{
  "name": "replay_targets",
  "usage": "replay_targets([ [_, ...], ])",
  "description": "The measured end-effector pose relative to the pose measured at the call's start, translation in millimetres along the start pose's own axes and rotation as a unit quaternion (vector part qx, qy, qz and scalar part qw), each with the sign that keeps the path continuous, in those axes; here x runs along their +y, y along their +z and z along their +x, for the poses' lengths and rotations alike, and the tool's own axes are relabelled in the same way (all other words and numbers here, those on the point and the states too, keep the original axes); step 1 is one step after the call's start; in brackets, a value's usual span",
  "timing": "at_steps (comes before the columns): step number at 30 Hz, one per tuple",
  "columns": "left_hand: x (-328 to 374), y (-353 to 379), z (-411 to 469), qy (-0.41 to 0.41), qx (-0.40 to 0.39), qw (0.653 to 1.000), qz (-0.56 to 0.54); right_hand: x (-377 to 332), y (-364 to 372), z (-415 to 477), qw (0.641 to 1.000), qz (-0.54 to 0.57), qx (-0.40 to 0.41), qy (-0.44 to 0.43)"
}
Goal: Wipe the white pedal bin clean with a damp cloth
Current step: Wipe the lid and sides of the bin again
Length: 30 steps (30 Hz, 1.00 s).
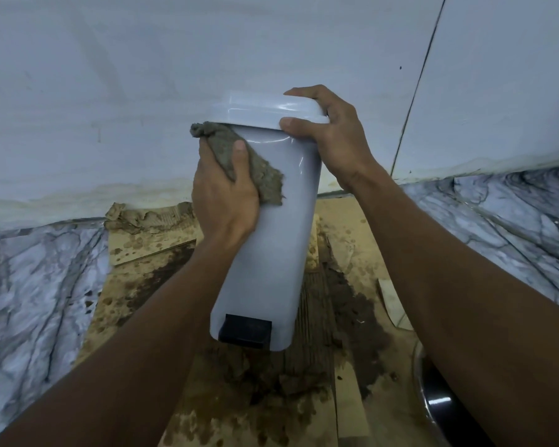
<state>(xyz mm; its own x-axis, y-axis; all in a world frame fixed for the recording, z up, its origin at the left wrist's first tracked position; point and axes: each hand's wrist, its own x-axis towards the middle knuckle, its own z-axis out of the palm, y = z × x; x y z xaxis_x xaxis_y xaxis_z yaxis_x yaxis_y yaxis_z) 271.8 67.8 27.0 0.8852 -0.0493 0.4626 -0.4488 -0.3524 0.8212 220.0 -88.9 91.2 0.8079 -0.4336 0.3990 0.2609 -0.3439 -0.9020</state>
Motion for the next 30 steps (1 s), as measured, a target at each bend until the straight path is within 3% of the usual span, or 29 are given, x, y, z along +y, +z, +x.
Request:
replay_targets([
  [4, -4.5, 6.5, -27.0, 0.167, -0.007, 0.975, 0.146, 2.2, -5.4, -0.4, 1.000, 0.005, 0.007, 0.001],
  [8, -19.0, 1.0, -38.4, 0.345, -0.081, 0.896, 0.268, 3.1, -12.4, -1.2, 1.000, 0.018, 0.001, 0.003],
  [14, -53.2, -18.1, -59.8, 0.521, -0.197, 0.764, 0.325, -0.8, -7.6, -1.6, 1.000, 0.012, -0.008, 0.009],
  [17, -66.3, -23.4, -72.0, 0.562, -0.225, 0.733, 0.310, -1.0, -6.9, -3.7, 1.000, 0.004, -0.014, 0.004],
  [19, -70.9, -25.9, -71.8, 0.547, -0.208, 0.755, 0.297, -0.9, -6.6, -4.9, 1.000, 0.000, -0.018, -0.001],
  [22, -74.6, -29.1, -70.3, 0.481, -0.168, 0.817, 0.270, -1.7, -6.8, -6.1, 1.000, 0.004, -0.016, -0.005],
  [27, -73.6, -29.1, -73.8, 0.307, -0.118, 0.927, 0.179, -1.2, -8.0, -9.6, 1.000, 0.006, -0.017, -0.005],
  [30, -57.3, -26.8, -78.4, 0.241, -0.097, 0.950, 0.175, -4.5, -6.2, -13.8, 1.000, 0.003, -0.026, -0.013],
])
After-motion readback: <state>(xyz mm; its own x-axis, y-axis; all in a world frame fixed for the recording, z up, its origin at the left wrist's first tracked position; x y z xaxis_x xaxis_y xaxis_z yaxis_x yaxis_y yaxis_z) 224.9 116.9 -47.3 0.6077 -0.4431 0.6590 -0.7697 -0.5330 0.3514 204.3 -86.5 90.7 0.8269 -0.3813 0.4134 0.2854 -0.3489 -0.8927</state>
